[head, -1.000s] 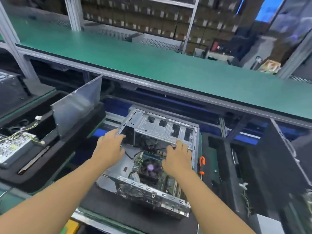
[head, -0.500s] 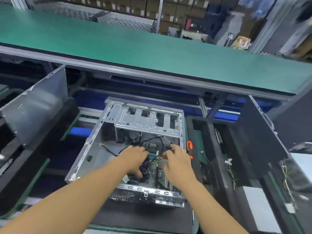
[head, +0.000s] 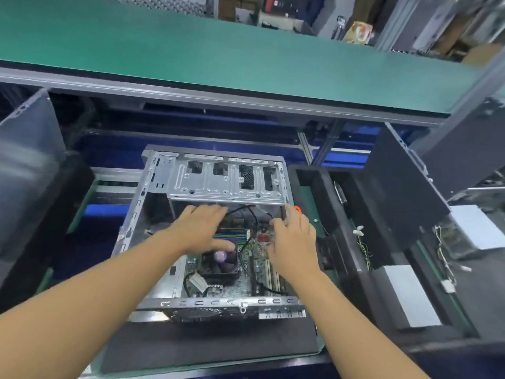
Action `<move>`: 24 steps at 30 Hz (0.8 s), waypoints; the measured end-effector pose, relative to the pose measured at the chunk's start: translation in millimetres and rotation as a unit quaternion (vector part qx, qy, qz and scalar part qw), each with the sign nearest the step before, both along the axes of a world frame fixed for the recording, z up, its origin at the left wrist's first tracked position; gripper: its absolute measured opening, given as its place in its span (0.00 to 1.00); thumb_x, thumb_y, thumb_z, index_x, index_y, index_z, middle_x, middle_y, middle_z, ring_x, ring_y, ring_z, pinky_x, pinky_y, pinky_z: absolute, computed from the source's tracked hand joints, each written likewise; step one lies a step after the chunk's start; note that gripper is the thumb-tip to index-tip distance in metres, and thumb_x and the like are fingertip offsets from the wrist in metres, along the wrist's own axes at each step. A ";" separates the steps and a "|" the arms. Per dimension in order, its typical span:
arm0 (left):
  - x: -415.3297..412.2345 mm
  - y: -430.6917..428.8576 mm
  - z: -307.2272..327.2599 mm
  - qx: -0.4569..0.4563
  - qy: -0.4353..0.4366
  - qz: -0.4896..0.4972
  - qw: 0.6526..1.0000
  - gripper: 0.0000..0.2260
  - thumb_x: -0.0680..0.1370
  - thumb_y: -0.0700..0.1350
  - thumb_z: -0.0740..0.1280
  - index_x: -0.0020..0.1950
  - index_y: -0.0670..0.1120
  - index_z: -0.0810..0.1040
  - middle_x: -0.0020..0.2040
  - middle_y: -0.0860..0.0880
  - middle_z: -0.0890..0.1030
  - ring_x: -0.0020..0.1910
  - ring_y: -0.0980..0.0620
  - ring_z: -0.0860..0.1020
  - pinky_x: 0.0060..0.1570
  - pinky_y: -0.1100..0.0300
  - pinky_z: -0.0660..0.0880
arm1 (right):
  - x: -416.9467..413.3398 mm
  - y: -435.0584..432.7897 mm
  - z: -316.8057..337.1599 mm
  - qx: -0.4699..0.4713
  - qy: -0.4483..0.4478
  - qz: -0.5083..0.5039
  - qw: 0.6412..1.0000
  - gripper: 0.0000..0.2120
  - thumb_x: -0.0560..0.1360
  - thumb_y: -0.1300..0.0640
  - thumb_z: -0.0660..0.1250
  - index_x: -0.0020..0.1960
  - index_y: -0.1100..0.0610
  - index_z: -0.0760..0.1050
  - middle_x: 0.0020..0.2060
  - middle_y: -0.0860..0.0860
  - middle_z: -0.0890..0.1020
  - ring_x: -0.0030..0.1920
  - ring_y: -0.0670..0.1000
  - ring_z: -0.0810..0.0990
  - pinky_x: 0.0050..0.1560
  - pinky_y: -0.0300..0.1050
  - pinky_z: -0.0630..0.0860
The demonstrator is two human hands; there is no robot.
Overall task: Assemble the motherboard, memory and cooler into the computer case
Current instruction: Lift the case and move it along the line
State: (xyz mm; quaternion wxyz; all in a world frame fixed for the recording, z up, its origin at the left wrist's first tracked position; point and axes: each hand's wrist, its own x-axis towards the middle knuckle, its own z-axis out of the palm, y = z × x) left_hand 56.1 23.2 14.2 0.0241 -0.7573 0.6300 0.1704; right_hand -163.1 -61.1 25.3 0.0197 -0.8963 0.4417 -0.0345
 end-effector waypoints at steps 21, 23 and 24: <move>64.0 51.1 -5.2 -0.160 0.005 0.391 0.906 0.36 0.72 0.31 0.61 0.77 0.52 0.55 0.73 0.45 0.63 0.37 0.40 0.74 0.33 0.49 0.72 | 2.1 -33.6 0.2 0.230 -0.088 -0.166 0.955 0.28 0.80 0.64 0.58 0.78 0.54 0.56 0.62 0.60 0.77 0.53 0.64 0.78 0.49 0.54 0.75; 63.7 52.1 -4.9 -0.160 0.005 0.391 0.906 0.37 0.73 0.31 0.62 0.78 0.52 0.54 0.73 0.45 0.63 0.38 0.39 0.75 0.35 0.48 0.74 | 2.0 -34.1 0.7 0.227 -0.088 -0.164 0.956 0.24 0.79 0.64 0.58 0.74 0.54 0.59 0.58 0.60 0.78 0.49 0.63 0.77 0.47 0.53 0.74; 63.0 52.5 -4.6 -0.159 0.008 0.393 0.906 0.37 0.73 0.31 0.62 0.78 0.53 0.54 0.73 0.46 0.63 0.40 0.38 0.76 0.37 0.46 0.76 | 2.0 -34.3 1.2 0.228 -0.089 -0.163 0.956 0.22 0.79 0.64 0.58 0.72 0.55 0.61 0.57 0.60 0.79 0.48 0.63 0.77 0.47 0.54 0.75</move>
